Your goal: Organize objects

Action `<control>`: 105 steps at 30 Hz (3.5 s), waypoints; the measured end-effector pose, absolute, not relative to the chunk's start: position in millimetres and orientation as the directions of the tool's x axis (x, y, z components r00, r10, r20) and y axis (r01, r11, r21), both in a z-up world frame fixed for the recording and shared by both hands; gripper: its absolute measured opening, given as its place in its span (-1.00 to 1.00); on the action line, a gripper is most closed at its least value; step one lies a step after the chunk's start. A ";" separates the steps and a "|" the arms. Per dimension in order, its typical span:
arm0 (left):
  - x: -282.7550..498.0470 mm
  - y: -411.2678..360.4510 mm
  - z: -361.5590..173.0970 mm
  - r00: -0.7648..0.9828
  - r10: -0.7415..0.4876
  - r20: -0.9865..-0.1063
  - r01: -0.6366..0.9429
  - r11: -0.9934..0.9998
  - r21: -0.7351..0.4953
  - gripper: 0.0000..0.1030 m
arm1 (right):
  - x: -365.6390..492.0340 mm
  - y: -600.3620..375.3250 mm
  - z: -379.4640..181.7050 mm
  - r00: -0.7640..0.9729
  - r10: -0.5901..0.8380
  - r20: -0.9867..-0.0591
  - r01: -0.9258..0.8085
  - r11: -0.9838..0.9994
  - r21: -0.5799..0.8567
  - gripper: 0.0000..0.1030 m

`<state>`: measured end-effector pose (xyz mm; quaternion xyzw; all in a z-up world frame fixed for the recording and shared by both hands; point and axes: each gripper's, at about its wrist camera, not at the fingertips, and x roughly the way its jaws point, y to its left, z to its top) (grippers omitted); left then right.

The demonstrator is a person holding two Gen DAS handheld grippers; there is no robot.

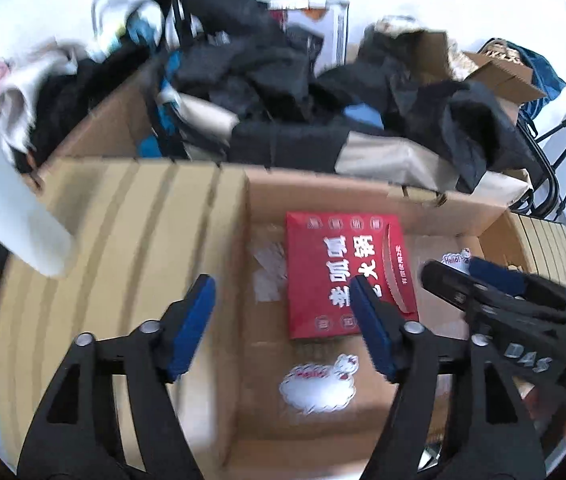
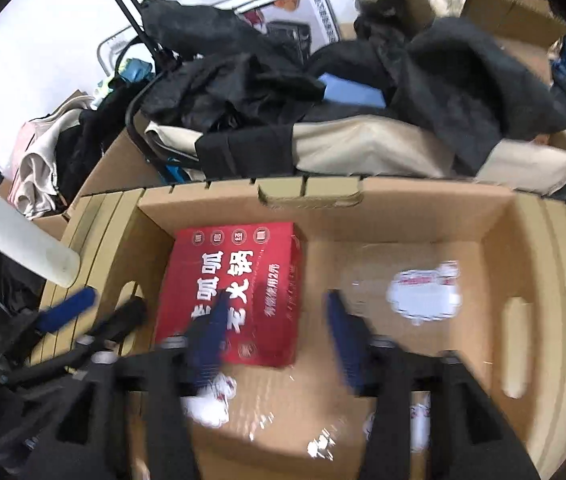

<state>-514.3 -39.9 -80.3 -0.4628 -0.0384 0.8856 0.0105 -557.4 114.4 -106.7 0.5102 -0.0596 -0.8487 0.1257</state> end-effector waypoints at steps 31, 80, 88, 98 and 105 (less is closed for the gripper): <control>-119.7 -35.7 -32.0 -0.741 -0.074 -0.667 0.086 -0.996 0.015 0.88 | -173.7 175.3 -68.2 -0.539 -0.293 -0.789 0.380 -0.921 0.082 0.61; -357.6 -64.2 -165.4 -0.486 0.452 -0.748 -0.069 -0.873 -0.482 0.11 | -380.3 104.6 -152.8 -0.395 -0.478 -0.785 0.278 -0.876 0.393 -0.23; -357.6 -60.1 -163.4 -0.456 0.524 -0.719 -0.101 -0.834 -0.543 -0.20 | -385.0 105.3 -154.5 -0.360 -0.518 -0.776 0.265 -0.854 0.448 -0.32; -330.3 -57.6 -90.0 -0.532 0.523 -0.666 -0.163 -0.835 -0.526 -0.20 | -354.8 111.6 -90.1 -0.419 -0.546 -0.725 0.291 -0.838 0.462 -0.33; -338.7 -48.8 -4.5 -0.609 0.498 -0.617 -0.262 -0.861 -0.436 -0.18 | -355.1 122.5 -13.4 -0.480 -0.590 -0.650 0.327 -0.807 0.491 -0.33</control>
